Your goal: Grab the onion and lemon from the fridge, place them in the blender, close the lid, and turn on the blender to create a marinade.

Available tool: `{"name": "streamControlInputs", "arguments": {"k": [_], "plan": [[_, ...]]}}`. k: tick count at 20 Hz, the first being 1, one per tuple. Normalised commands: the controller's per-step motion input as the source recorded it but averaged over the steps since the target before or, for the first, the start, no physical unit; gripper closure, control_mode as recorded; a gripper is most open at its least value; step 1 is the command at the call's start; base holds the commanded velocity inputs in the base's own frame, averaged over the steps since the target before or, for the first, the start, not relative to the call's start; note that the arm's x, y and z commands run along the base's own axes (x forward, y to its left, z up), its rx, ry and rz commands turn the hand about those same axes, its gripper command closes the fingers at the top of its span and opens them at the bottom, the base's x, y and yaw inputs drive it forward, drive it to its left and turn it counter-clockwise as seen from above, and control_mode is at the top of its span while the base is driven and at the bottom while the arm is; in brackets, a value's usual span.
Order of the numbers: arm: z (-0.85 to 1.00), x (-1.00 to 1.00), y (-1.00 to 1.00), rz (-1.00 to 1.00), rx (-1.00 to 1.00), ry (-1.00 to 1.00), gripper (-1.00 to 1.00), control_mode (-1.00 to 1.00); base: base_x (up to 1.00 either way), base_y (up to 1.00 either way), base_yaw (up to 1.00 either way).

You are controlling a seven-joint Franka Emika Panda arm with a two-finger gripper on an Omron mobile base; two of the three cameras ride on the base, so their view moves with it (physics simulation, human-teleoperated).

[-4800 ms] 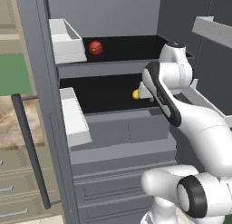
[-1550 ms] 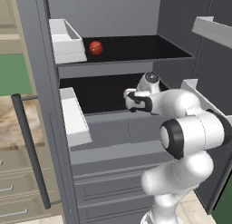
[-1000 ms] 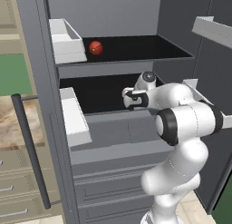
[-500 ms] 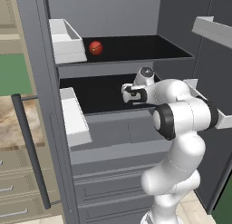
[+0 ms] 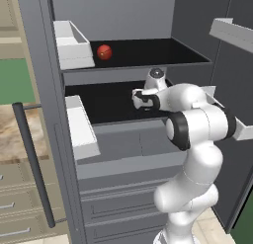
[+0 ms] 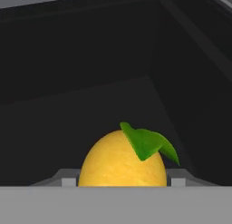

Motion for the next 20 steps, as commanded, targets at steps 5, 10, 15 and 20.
{"name": "streamControlInputs", "arguments": {"k": [5,10,15,20], "plan": [[-0.06,-0.08,0.00,0.00,0.00,0.00,1.00,-1.00,0.00,0.00,0.00],[-0.14,-0.87,0.00,0.01,0.00,-0.01,1.00,-1.00,0.00,0.00,0.00],[0.00,-1.00,0.12,0.05,0.00,0.00,1.00,-1.00,0.00,0.00,0.00],[0.25,-1.00,0.30,0.08,0.00,0.00,1.00,-1.00,0.00,0.00,0.00]]}}
